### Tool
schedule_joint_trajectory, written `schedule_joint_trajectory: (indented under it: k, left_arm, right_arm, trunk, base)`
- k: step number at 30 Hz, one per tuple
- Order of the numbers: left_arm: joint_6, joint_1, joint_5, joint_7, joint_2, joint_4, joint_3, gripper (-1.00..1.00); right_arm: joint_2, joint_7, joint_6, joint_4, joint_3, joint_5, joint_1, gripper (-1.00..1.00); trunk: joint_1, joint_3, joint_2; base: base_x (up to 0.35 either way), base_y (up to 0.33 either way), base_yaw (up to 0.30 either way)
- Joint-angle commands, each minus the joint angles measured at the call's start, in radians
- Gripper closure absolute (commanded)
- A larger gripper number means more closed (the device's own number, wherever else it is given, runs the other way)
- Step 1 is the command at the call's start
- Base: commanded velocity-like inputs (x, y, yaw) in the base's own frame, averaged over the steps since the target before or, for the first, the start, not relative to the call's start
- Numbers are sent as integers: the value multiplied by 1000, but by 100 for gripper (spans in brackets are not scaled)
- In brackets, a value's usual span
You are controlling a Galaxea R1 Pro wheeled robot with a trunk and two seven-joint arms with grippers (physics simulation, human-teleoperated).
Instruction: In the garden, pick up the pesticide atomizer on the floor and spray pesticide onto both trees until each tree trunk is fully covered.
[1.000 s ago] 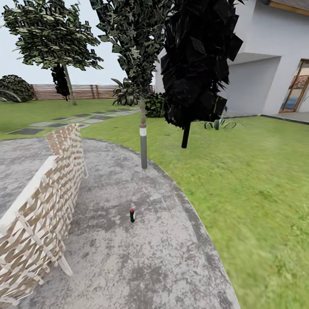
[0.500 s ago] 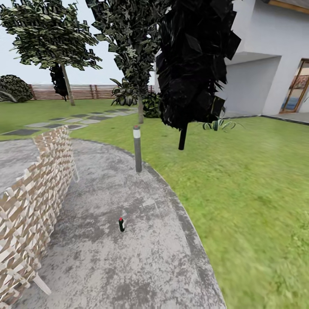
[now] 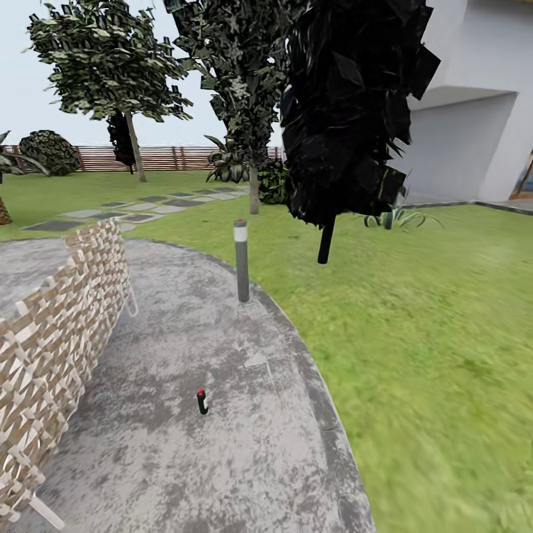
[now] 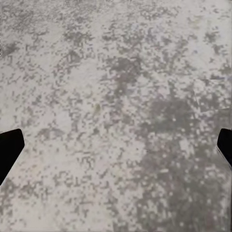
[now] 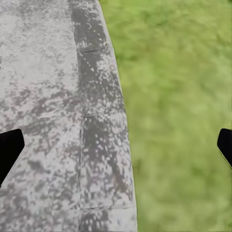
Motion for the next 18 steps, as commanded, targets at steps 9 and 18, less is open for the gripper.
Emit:
schedule_joint_trajectory:
  k: [9, 18]
  left_arm:
    - [0, 0, 1, 0, 0, 0, 0, -100]
    - [1, 0, 2, 0, 0, -1, 0, -100]
  right_arm:
    - [0, 0, 0, 0, 0, 1, 0, -100]
    - [0, 0, 1, 0, 0, -1, 0, -100]
  trunk:
    - [0, 0, 0]
    - [0, 0, 0]
  base:
    - [281, -205, 174]
    - [289, -172, 3]
